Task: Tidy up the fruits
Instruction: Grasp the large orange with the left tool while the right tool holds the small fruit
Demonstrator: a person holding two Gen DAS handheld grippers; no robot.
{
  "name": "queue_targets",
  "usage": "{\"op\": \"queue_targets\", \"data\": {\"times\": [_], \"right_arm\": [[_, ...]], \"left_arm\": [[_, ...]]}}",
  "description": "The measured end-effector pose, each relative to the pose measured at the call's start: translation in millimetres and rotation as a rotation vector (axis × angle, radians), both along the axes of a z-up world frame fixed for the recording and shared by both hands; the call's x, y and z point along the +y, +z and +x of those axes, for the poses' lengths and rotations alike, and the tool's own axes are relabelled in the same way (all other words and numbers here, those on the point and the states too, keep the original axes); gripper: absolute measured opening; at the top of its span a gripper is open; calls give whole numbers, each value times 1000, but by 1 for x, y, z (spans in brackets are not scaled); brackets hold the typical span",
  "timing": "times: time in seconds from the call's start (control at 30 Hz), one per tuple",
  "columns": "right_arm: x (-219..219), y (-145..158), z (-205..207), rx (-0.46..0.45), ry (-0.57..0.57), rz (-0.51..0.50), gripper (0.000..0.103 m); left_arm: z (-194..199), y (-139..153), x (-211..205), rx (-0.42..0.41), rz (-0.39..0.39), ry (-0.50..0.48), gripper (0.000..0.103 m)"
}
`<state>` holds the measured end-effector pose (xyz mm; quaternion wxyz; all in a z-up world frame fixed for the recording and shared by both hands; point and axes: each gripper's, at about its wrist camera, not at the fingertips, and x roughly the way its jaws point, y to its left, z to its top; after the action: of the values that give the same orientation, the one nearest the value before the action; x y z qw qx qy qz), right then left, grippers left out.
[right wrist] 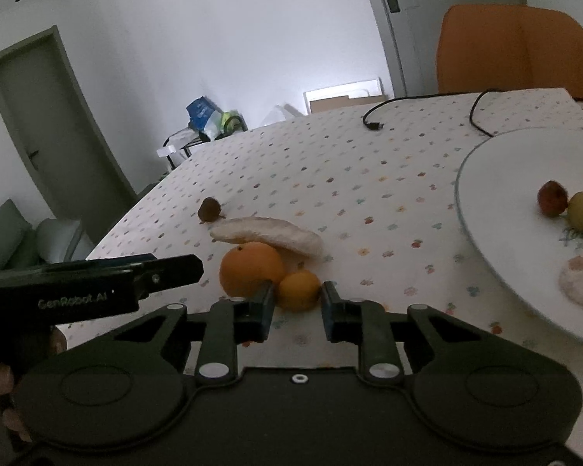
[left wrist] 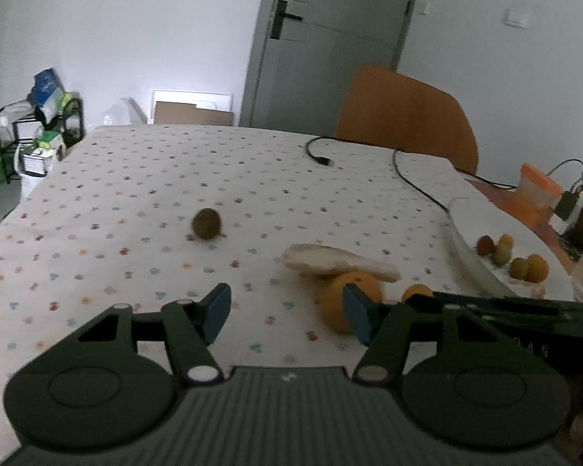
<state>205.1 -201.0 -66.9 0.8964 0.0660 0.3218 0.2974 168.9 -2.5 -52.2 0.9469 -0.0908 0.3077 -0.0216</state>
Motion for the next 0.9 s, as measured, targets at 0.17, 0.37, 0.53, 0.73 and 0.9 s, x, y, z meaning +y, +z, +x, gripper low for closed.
{"op": "queue_targets", "data": {"times": [0.17,0.37,0.53,0.73,0.9], "right_arm": [[-11,7,-3,-20,-21,12,24],[-24,14,-5,-41,-46,23,24],[-36,21,-10,-58,-70,28,24],[-59,29,-18,-82,-111,31,24],[-81,30,-20,-85,-165,40,24]], "left_arm": [[2,-1,-9,-1,-8,-5,62],[7,-1,-23,-4,-15,-32,62],[15,-9,-41,19,-2,-60,56],[17,-7,-55,24,7,-71,38],[15,2,-66,-7,22,-82,38]]}}
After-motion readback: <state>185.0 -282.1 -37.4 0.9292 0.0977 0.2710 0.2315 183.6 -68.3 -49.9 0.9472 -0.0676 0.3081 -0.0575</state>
